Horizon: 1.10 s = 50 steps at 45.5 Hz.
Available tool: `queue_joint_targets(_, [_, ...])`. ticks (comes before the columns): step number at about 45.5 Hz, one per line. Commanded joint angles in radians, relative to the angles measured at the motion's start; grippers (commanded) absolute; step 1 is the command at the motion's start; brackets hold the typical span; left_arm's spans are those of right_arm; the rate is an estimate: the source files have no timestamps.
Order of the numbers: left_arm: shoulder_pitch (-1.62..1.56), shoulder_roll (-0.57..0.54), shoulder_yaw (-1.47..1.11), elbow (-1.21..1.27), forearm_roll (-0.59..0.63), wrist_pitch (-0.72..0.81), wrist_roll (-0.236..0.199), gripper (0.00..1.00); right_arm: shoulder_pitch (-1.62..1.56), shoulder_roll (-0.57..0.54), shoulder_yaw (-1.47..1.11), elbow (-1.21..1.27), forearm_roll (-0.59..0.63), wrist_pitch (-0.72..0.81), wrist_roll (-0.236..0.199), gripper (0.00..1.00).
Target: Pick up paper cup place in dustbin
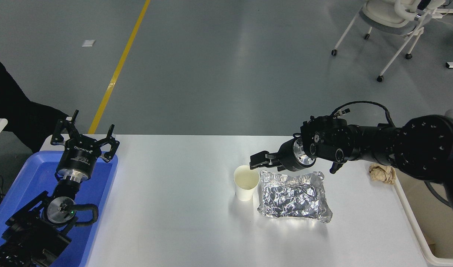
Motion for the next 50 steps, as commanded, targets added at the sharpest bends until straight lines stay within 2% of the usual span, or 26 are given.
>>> queue_joint_targets(1, [0.0, 0.0, 0.0, 0.0, 0.0, 0.0, 0.0, 1.0, -0.041, 0.0, 0.023, -0.018, -0.004, -0.005, -0.001, 1.0])
queue_joint_targets(20, [0.0, 0.0, 0.0, 0.0, 0.0, 0.0, 0.0, 1.0, -0.096, 0.0, 0.032, -0.043, -0.004, -0.005, 0.0, 0.99])
queue_joint_targets(31, [0.0, 0.0, 0.0, 0.0, 0.0, 0.0, 0.0, 1.0, -0.098, 0.0, 0.032, -0.051, -0.003, -0.002, 0.004, 0.85])
queue_joint_targets(38, [0.0, 0.0, 0.0, 0.0, 0.0, 0.0, 0.002, 1.0, -0.098, 0.0, 0.036, -0.052, -0.003, 0.002, 0.011, 0.69])
queue_joint_targets(44, [0.0, 0.0, 0.0, 0.0, 0.0, 0.0, 0.002, 1.0, -0.088, 0.0, 0.04, -0.051, -0.003, 0.009, 0.014, 0.35])
queue_joint_targets(50, [0.0, 0.0, 0.0, 0.0, 0.0, 0.0, 0.002, 1.0, -0.084, 0.0, 0.04, -0.046, -0.001, 0.01, 0.014, 0.15])
